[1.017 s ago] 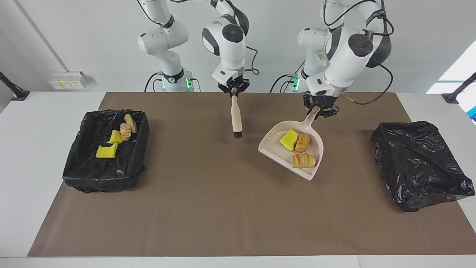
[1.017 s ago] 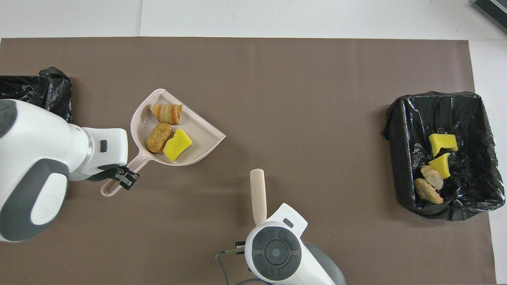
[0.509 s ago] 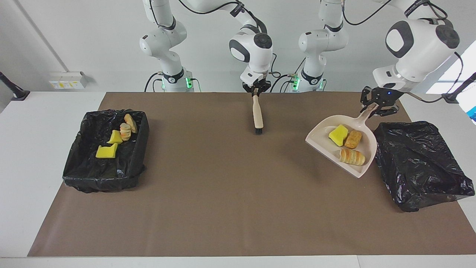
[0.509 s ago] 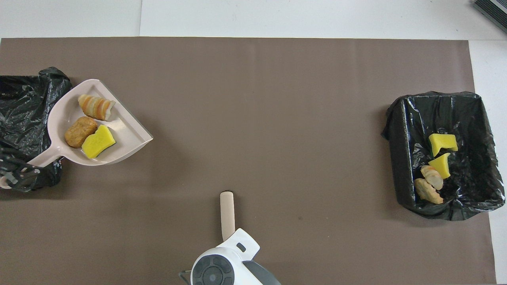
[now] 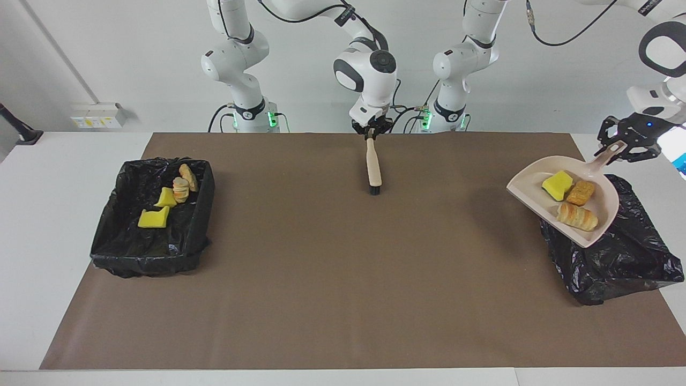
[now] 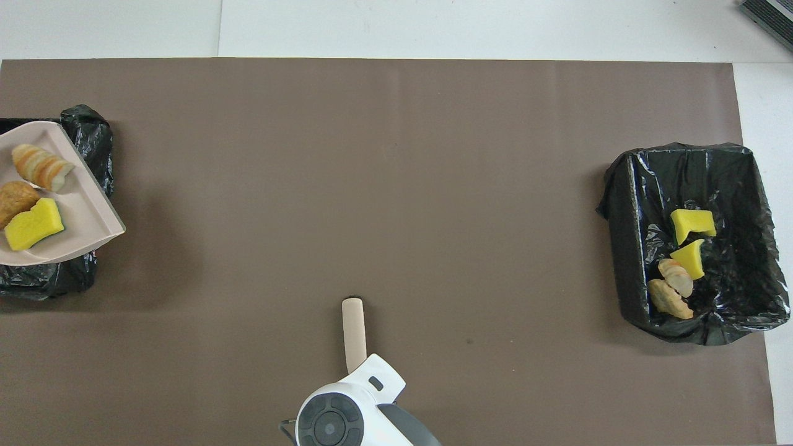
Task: Sweep and dump trash in bin
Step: 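Tilt the dustpan to dump debris into the bin with the left gripper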
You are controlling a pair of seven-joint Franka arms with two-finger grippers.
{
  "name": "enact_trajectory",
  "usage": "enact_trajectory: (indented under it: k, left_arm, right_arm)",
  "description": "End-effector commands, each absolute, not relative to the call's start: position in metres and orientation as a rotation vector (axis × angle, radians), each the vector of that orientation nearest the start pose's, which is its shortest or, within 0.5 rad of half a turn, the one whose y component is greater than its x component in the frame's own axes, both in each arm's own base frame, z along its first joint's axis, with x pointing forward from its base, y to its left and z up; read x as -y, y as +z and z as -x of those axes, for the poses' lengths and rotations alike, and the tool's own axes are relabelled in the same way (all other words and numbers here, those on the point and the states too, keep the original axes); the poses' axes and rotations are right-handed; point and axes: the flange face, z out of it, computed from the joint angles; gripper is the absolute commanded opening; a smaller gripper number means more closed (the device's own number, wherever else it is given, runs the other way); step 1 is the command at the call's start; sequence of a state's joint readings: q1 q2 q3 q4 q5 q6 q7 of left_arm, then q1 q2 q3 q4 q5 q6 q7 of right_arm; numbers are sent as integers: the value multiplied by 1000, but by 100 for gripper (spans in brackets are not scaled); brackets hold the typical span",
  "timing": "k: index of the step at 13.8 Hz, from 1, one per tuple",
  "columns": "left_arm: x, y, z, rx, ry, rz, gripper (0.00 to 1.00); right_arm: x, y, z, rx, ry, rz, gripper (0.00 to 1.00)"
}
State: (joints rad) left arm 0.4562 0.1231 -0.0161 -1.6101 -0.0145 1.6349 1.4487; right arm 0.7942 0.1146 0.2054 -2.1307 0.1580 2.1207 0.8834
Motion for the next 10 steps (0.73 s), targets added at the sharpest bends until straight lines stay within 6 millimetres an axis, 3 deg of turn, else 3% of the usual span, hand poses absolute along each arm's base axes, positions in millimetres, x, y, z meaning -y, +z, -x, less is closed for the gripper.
enact_trajectory:
  k: [1,3,5,8,10]
  left_arm:
    - [-298,547,-550,-1664,96,2736,0]
    - [-338,555,-554,-1773,114,2601,0]
    - [-354,567,-559,-1819,229,2443,0]
    - [-356,571,-565,-1791,447,2277,0]
    - [-333,567,-579,-1802,560,2161,0]
  right_arm:
    - [-461,366,-302,56,291,3171,100]
    - [-457,392,-322,84,297,3163,100]
    - [-436,425,-357,127,308,3148,100]
    - [-397,467,-405,255,335,3131,100]
    - [-372,485,-430,372,327,3134,100]
